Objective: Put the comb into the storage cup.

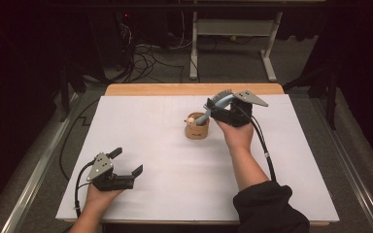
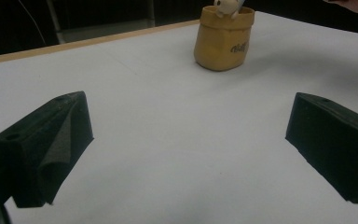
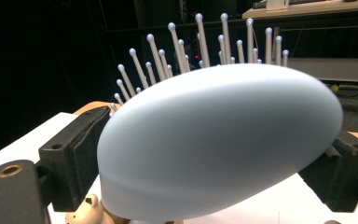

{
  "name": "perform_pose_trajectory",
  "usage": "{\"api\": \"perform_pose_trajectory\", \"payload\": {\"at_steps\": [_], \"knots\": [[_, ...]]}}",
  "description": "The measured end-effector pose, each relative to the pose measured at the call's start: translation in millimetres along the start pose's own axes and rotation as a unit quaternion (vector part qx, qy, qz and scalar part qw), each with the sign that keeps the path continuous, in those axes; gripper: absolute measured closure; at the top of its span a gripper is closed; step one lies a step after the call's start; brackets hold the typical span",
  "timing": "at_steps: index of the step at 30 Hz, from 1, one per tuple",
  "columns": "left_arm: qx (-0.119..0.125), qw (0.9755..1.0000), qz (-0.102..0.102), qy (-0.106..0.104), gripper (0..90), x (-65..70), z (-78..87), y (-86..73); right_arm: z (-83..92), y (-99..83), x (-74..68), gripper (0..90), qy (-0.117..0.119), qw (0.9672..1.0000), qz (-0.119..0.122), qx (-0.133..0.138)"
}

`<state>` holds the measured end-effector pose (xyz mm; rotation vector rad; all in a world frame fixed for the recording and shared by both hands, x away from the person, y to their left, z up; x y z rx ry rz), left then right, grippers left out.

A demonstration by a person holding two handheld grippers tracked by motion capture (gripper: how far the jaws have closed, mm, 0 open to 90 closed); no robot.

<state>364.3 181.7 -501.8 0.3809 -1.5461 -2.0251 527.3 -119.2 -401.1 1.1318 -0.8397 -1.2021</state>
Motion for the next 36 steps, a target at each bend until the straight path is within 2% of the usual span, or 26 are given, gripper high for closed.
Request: {"api": "perform_pose_trajectory", "payload": {"at_steps": [12, 25, 36], "knots": [[0.0, 1.0, 0.0, 0.0, 1.5, -0.1, 0.0, 0.1, 0.6, -4.8, 9.4, 10.0, -0.007, 0.9999, -0.01, -0.007], [0.0, 1.0, -0.001, 0.002, 1.6, -0.4, 0.0, -0.1, 1.3, -11.6, 9.8, 4.3, 0.001, 0.9998, -0.004, -0.019], [-0.002, 1.0, -0.001, 0.002, 1.6, -0.2, -0.5, -0.4, 6.9, -13.1, 14.8, 1.2, -0.002, 0.9997, 0.004, -0.022]]}}
Point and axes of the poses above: each handheld gripper's, and its own axes: z roughly backward along the jaws, y roughly out of its top, x roughly to its right, the point moved 9 cm from there along -z, roughly forward along the jaws, and after that the axes turned 15 degrees about -y, right-handed, at the moved point
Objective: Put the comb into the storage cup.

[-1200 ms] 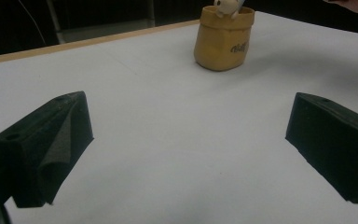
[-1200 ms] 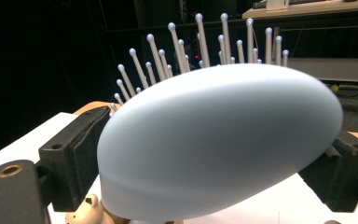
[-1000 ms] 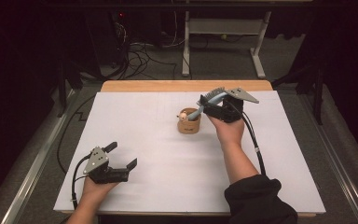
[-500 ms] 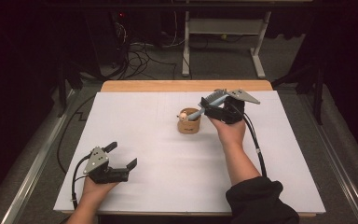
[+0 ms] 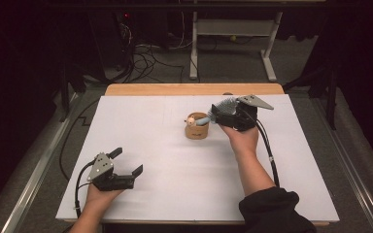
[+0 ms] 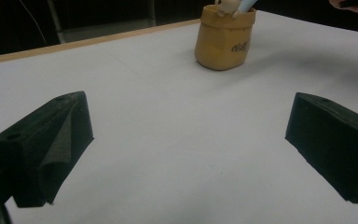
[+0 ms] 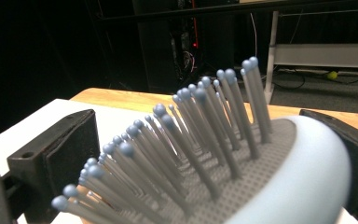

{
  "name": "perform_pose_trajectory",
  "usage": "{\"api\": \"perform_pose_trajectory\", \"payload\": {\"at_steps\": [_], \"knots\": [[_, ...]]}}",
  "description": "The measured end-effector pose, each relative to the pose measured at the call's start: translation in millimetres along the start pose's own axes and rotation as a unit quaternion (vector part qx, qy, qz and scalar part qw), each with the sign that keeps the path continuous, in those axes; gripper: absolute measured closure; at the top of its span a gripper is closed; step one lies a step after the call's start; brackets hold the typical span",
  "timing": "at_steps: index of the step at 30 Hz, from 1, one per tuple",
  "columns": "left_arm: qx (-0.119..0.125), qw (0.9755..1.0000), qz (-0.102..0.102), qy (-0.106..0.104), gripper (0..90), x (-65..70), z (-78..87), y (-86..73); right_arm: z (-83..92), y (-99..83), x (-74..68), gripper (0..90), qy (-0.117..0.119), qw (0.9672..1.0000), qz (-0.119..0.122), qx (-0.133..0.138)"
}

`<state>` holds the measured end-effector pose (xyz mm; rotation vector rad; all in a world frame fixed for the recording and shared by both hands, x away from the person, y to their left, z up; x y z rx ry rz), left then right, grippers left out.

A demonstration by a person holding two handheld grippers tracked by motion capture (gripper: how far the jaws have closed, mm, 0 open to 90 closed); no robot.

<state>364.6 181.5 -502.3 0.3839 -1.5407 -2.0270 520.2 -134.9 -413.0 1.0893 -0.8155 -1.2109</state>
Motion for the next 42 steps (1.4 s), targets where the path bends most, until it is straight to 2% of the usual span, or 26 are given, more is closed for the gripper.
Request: {"api": "perform_pose_trajectory", "payload": {"at_steps": [9, 22, 42], "knots": [[-0.002, 1.0, 0.0, 0.003, 1.6, -1.1, 0.4, -0.4, 5.9, -1.5, 0.8, 0.3, 0.004, 1.0, 0.009, 0.001], [-0.003, 0.9999, 0.002, 0.01, 1.6, -3.0, 1.0, -0.5, 27.0, -6.7, 4.5, 0.3, 0.007, 0.9995, 0.031, 0.006], [-0.002, 0.9999, 0.007, 0.008, 1.6, -5.0, -0.3, -0.7, 49.4, -45.6, 4.2, 0.2, 0.024, 0.9975, 0.067, -0.002]]}}
Point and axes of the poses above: each handheld gripper's, and its own axes: z roughly backward along the jaws, y roughly out of its top, x roughly to its right, the point moved 9 cm from there along -z, roughly forward along the jaws, and after that the axes turned 15 degrees about -y, right-handed, at the moved point
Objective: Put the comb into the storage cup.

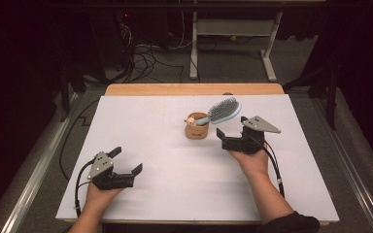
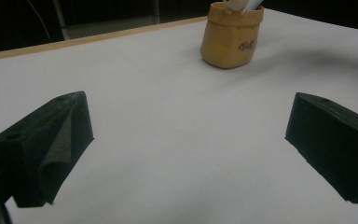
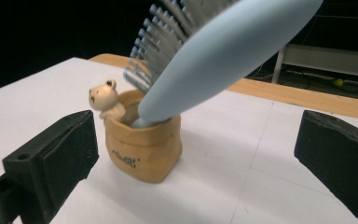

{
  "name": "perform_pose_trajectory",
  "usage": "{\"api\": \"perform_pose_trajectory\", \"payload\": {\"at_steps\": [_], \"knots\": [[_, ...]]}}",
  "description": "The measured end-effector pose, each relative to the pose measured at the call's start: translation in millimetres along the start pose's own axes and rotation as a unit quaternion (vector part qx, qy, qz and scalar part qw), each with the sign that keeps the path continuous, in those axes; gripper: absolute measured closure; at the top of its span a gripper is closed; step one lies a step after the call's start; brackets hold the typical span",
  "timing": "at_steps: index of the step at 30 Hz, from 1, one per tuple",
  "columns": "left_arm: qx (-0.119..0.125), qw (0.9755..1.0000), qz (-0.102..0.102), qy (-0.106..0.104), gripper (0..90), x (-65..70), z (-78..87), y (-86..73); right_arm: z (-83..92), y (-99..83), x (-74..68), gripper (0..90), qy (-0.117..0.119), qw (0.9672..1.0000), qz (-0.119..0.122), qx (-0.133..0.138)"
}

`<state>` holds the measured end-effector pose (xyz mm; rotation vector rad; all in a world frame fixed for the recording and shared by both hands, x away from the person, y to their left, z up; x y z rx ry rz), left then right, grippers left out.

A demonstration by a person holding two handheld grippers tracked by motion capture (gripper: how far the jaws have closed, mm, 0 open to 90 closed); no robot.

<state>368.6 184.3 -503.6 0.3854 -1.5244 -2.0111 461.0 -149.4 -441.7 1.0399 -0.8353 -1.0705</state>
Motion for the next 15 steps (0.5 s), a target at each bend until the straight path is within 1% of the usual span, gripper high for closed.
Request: {"api": "perform_pose_trajectory", "payload": {"at_steps": [5, 12, 15], "knots": [[0.0, 1.0, 0.0, 0.0, 1.6, -0.1, 0.7, 0.2, 6.3, -11.4, -0.8, 0.3, 0.003, 0.9999, 0.01, -0.005], [0.0, 1.0, 0.001, -0.001, 1.6, 0.1, 2.2, 0.7, 22.6, -24.5, 0.0, 0.3, 0.011, 0.9997, 0.021, 0.001], [0.001, 1.0, 0.001, 0.0, 1.6, -0.3, 3.1, 0.9, 31.0, -28.8, 2.2, 0.3, 0.014, 0.9996, 0.023, 0.01]]}}
Point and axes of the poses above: each handheld gripper's, and its own axes: z roughly backward along the jaws, y roughly out of its top, x roughly to its right, the point moved 9 cm from there along -z, roughly forward along the jaws, and after that the axes turned 15 degrees about -y, right-handed, at the moved point
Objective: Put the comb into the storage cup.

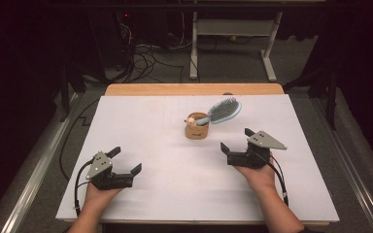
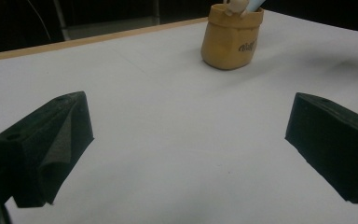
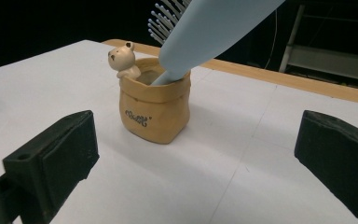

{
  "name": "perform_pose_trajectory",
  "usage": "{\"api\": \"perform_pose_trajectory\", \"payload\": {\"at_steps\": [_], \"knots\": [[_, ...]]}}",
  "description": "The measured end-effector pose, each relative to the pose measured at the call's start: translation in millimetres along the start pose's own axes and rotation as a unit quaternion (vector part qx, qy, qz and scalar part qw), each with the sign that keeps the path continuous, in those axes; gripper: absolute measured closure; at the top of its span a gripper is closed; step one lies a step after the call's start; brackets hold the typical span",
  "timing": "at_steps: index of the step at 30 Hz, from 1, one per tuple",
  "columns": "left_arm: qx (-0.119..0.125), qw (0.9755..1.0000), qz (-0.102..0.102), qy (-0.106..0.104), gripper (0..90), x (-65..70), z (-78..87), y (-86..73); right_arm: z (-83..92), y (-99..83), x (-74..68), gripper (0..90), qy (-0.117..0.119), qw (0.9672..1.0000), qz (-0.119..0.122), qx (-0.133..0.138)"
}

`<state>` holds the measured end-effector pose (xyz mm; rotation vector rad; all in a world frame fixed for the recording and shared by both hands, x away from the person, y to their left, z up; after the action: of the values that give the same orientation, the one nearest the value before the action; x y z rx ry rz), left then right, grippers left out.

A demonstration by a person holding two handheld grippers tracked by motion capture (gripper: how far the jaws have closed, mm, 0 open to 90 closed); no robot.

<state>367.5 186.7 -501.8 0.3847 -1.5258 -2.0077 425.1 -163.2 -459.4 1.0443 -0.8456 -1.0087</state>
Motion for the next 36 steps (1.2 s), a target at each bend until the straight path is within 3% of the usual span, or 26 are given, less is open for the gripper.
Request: {"api": "perform_pose_trajectory", "payload": {"at_steps": [5, 13, 23, 27, 36], "knots": [[-0.001, 1.0, 0.0, 0.0, 1.6, 0.1, 0.7, -0.2, 15.1, -11.0, 4.3, 0.2, 0.002, 0.9999, 0.015, 0.004], [-0.002, 1.0, 0.002, -0.001, 1.6, 1.3, 1.2, -0.5, 42.2, -29.0, 18.0, 0.2, -0.005, 0.9998, 0.012, 0.018], [0.002, 1.0, 0.002, -0.001, 1.5, 5.3, 6.5, 1.8, 75.3, -47.7, 46.6, 0.3, -0.028, 0.9991, -0.007, 0.031], [0.001, 1.0, 0.001, -0.002, 1.5, 6.7, 6.0, 2.2, 80.3, -46.6, 53.0, 0.3, -0.032, 0.9984, -0.02, 0.042], [-0.004, 1.0, 0.006, 0.002, 0.9, 4.8, 4.5, -1.0, 78.9, -46.2, 52.8, 0.3, -0.031, 0.9983, -0.021, 0.045]]}}
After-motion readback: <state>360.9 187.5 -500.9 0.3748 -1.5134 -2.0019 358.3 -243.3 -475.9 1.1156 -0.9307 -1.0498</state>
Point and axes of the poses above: each handheld gripper's, and its own axes: z roughly backward along the jaws, y roughly out of its top, x roughly to its right, the point moved 9 cm from there along -z, roughly forward along the jaws, and after that the axes turned 15 degrees about -y, right-handed, at the moved point
